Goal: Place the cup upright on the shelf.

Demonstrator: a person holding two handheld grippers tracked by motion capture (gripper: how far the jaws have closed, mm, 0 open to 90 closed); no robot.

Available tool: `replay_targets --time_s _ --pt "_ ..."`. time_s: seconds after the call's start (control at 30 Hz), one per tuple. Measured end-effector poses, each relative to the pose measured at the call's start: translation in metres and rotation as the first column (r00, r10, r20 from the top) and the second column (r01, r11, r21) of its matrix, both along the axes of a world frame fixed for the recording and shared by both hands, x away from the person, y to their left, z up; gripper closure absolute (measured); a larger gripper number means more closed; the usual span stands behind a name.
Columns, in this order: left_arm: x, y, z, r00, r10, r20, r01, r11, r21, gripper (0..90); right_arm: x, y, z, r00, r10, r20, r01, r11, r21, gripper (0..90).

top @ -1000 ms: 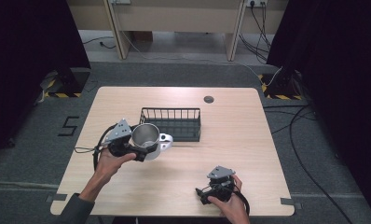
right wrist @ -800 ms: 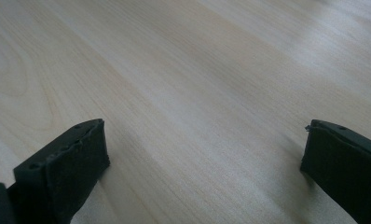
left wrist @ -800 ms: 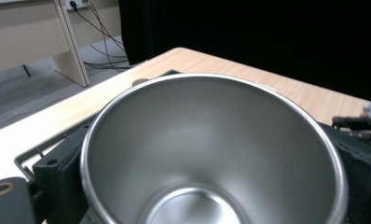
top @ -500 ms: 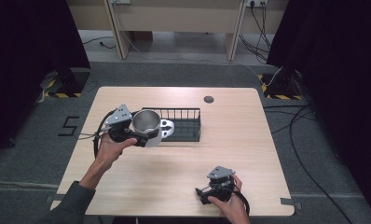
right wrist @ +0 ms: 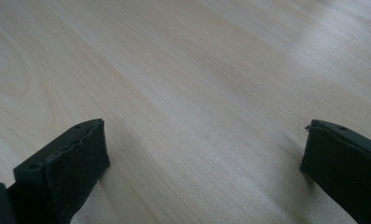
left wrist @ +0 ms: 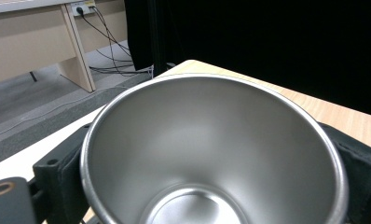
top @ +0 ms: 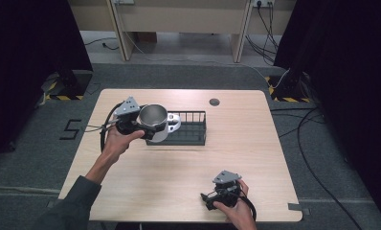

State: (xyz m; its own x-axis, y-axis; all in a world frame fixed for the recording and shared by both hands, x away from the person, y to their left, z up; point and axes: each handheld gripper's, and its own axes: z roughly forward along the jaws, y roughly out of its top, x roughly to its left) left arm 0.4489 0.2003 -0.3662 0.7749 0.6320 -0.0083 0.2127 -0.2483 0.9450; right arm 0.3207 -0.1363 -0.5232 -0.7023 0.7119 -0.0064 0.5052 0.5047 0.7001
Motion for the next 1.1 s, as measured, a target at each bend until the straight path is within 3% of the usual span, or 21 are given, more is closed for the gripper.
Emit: replay_targets --time_s 0.5,0.8,1.1 --pt "0.036 -0.006 0.000 0.9998 0.019 -0.012 -0.019 0.9998 0.000 6.0 0.000 0.000 0.000 1.0000 0.005 0.002 -0.005 1.000 0.000 0.5" --pt "0.050 -0.010 -0.005 0.9994 0.033 -0.007 -0.033 0.9995 -0.003 6.0 0.000 0.001 0.000 1.0000 0.009 0.004 -0.009 1.000 -0.001 0.5" --pt "0.060 -0.009 -0.014 0.9986 0.052 -0.010 -0.052 0.9984 0.022 5.9 0.000 0.001 0.000 0.9999 0.010 0.003 -0.010 1.000 -0.001 0.5"
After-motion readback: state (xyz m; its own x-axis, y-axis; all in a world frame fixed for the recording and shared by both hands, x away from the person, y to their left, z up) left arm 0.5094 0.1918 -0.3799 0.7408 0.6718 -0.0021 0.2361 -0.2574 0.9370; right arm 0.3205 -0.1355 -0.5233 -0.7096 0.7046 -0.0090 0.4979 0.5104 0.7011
